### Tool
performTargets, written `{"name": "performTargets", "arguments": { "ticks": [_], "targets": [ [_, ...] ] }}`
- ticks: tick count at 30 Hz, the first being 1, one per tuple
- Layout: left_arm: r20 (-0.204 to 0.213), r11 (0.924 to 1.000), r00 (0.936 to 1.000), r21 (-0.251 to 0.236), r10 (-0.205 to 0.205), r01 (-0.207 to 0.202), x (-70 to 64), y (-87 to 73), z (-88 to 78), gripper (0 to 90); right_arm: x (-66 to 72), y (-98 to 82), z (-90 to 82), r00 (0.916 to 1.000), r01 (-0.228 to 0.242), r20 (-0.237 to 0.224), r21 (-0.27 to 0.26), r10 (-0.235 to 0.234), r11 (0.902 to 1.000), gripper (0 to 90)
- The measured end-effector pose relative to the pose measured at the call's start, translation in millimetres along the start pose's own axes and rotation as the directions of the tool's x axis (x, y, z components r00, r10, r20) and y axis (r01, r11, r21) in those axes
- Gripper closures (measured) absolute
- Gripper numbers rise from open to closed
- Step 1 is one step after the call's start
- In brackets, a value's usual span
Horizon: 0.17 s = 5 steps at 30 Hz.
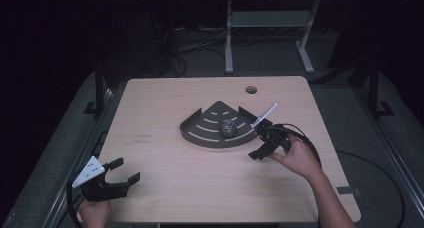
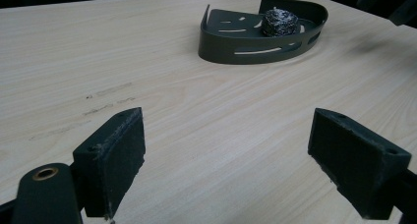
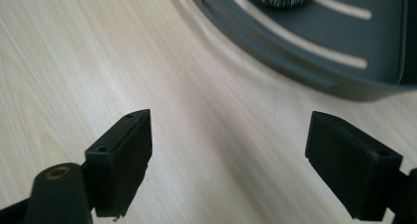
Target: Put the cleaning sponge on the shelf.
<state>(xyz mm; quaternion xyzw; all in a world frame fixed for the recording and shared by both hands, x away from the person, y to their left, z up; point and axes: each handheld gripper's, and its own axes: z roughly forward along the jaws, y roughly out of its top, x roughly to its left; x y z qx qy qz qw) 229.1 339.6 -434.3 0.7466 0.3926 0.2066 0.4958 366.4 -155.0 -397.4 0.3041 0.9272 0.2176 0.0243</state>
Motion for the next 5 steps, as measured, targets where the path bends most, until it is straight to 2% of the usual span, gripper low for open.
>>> {"name": "performTargets", "arguments": {
  "ticks": [5],
  "targets": [
    [0.001,1.0000,1.0000,-0.001,0.000,0.000,-0.3,0.3,0.2,13.4,4.0,-10.3,-3.7,1.0000,-0.001,0.006,-0.005,0.001,1.0000,17.1]
  ]
}}
